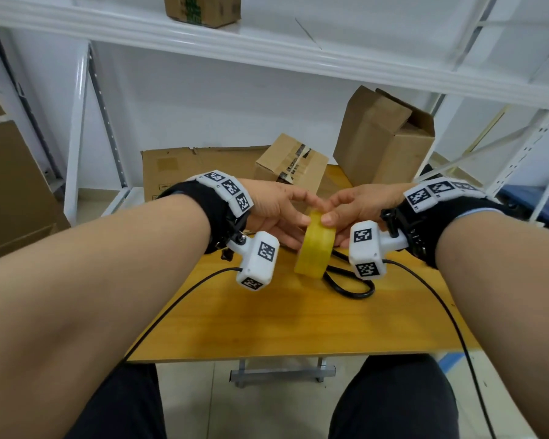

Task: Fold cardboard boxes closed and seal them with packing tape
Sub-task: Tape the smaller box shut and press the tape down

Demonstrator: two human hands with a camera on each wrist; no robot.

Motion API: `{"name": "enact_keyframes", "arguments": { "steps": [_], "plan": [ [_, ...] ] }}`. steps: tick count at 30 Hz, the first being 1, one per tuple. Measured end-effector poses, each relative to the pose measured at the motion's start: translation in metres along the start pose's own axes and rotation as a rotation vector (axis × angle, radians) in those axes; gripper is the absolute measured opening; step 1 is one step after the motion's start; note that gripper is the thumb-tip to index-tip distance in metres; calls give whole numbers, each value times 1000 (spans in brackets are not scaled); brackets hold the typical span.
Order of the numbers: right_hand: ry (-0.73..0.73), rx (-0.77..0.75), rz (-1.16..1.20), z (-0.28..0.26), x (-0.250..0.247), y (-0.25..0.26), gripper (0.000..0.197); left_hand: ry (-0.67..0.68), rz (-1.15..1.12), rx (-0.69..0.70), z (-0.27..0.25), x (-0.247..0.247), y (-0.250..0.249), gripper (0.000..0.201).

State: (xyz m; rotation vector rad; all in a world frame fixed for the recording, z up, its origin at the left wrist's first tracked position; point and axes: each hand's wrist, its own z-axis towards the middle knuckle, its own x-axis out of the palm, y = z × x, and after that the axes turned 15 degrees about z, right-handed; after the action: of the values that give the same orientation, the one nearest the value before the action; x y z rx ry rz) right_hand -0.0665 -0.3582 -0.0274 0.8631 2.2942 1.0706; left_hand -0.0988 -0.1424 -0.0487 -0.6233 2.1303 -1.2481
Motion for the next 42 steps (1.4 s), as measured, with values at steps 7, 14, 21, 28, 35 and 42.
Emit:
{"name": "enact_keyframes", "arguments": {
  "steps": [7,14,21,28,35,42],
  "plan": [
    [-489,4,-310,-18,-15,5,36,-57,-33,54,8,-12,-21,70],
    [-765,109,-668,10,-24,-17,16,-454,-48,220,-7,-49,-46,31],
    [-802,123,-817,31,-46,-39,45,-817,279,146,-1,-84,-30,57],
    [-856,53,-713,44,-33,-7,45,-623,386,-2,17,-82,0,86],
    [-645,-25,-275,57,-5,17,37,-650,407,-71,15,-75,17,89],
    [-732,-369,75,39,5,47,5,-800,148,26,0,-84,5,58]
  ]
}}
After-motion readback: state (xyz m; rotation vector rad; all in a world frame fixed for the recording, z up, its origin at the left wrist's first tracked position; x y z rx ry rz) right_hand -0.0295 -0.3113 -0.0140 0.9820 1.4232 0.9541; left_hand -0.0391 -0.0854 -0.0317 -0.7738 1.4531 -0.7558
